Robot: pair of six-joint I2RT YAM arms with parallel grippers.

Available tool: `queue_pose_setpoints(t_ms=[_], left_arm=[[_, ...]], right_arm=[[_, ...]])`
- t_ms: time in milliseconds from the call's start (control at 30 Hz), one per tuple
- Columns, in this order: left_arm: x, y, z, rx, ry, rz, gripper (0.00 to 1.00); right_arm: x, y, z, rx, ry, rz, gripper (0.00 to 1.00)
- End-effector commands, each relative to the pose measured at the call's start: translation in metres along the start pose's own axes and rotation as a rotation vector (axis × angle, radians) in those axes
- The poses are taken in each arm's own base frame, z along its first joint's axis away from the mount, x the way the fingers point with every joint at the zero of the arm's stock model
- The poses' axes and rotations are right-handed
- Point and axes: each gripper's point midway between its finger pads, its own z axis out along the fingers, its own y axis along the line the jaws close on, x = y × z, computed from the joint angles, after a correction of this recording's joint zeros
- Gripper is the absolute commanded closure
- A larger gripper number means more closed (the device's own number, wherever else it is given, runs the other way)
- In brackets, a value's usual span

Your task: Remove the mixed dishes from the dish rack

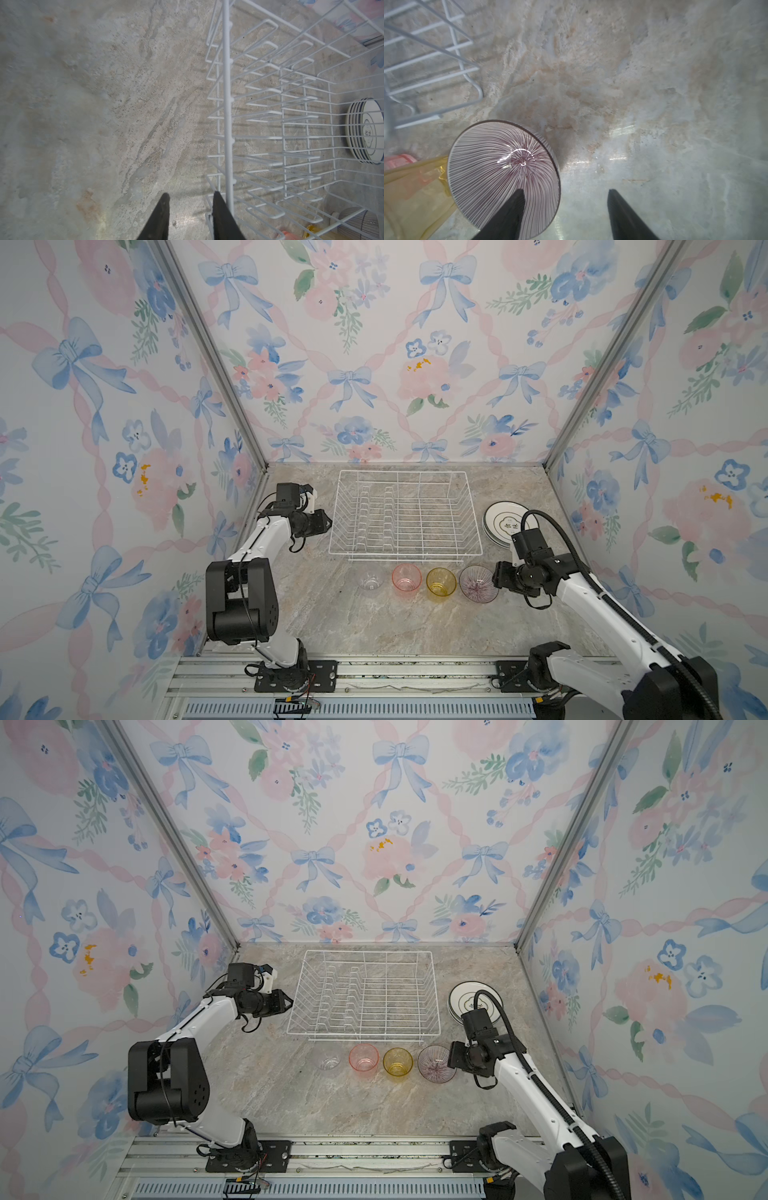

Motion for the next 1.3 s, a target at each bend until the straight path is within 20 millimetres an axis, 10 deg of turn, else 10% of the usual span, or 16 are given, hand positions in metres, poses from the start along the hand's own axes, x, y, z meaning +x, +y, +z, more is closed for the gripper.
queue_pose_setpoints(t_ms=[0, 267, 400, 433, 467, 500, 1267], left_arm=[[-0.010, 0.004, -0.019, -0.021, -0.049, -0.014, 0.63], [-0.030, 0.002, -0.051, -0.021, -0.148, 0.025, 0.52], [-0.041, 0.000, -0.063, -0.042, -0.214, 0.082, 0.48], [-0.044, -0.001, -0.067, -0.052, -0.250, 0.103, 0.36], [-0.049, -0.001, -0.072, -0.065, -0.298, 0.124, 0.03], [-0.052, 0.000, -0.076, -0.074, -0.341, 0.138, 0.02], [0.015, 0.036, -0.023, -0.219, -0.816, 0.323, 0.02]], right_arm=[[-0.020, -0.010, -0.040, 0.031, -0.109, 0.000, 0.32], [-0.071, -0.023, -0.129, 0.041, -0.455, 0.010, 0.29], [-0.091, -0.035, -0.159, 0.100, -0.600, 0.021, 0.03], [-0.095, -0.037, -0.164, 0.112, -0.629, 0.028, 0.03], [-0.099, -0.040, -0.169, 0.122, -0.658, 0.039, 0.03], [-0.101, -0.041, -0.172, 0.127, -0.679, 0.045, 0.03], [-0.120, -0.059, -0.135, 0.234, -0.749, 0.104, 0.03]])
